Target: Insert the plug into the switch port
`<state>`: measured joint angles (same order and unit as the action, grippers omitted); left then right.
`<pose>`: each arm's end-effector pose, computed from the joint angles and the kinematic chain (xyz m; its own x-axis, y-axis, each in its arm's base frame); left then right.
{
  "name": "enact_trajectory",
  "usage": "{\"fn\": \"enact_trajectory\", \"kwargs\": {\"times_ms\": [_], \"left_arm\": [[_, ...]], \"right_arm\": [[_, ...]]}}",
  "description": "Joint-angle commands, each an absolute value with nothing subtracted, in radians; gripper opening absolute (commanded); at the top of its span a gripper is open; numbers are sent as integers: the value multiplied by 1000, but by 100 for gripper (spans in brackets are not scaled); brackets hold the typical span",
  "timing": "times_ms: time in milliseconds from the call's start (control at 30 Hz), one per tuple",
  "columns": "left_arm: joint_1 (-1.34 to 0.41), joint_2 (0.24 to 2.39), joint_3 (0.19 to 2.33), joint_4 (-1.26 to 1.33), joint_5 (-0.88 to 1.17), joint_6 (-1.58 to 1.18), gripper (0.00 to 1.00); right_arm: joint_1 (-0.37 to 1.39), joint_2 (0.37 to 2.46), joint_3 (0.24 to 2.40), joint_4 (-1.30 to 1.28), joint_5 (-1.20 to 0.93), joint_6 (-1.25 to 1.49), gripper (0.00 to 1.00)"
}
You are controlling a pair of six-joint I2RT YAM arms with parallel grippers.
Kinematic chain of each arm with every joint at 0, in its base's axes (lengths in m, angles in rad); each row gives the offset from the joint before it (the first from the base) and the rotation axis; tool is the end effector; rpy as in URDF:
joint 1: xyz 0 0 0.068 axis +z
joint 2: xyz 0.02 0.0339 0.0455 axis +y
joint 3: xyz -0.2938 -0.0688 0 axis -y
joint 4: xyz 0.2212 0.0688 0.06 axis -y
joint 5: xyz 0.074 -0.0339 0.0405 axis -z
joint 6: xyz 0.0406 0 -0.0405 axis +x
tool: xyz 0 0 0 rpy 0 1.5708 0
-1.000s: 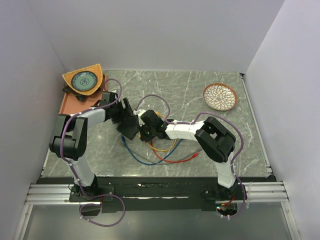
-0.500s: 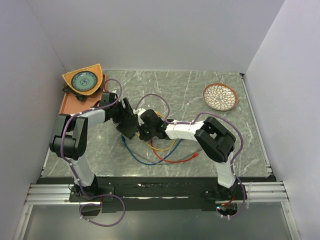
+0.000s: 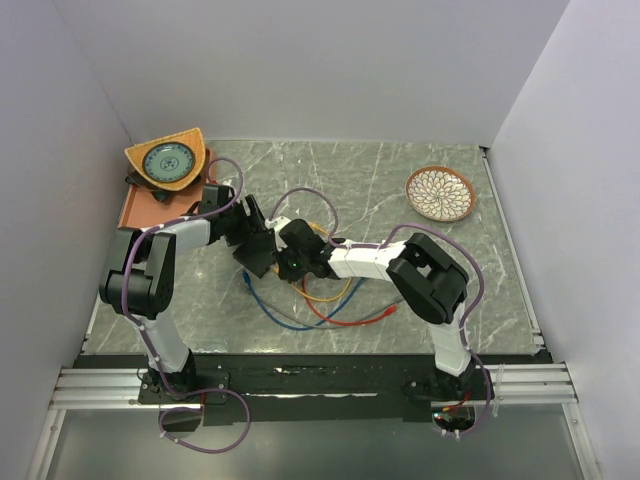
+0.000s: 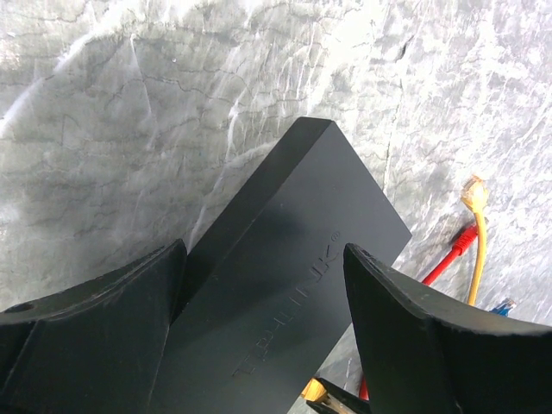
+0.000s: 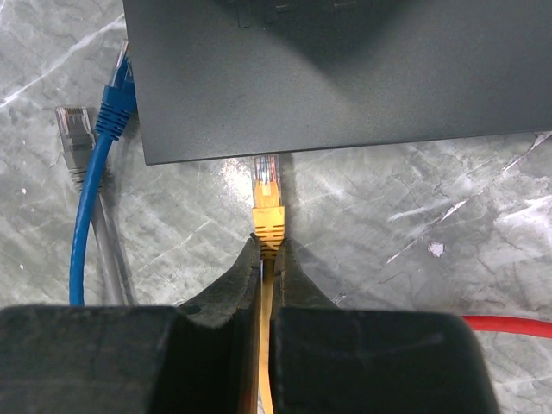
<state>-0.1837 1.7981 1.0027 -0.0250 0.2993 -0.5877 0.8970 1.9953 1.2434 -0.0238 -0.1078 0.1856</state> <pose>0.3526 -0.0777 0.2013 -0.8048 -0.3893 -0.4479 -0.0889 0.8254 -0.5576 0.2619 0.3350 0.1939 -0.5816 -0.4344 -0.6878 -0.7301 0.6517 0.2058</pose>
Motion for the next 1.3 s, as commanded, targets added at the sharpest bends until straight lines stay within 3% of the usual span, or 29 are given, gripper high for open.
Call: {"fn": "enact_trajectory", "kwargs": {"times_ms": [0,1267], "left_arm": [[-192,1844,962,-80,347,-606,81],[-192,1844,931,-75,330,-618,80]], "right_arm": [[907,2013,1305,38,-78,181,0],[911,1904,1279,135,-121,146,0]]}}
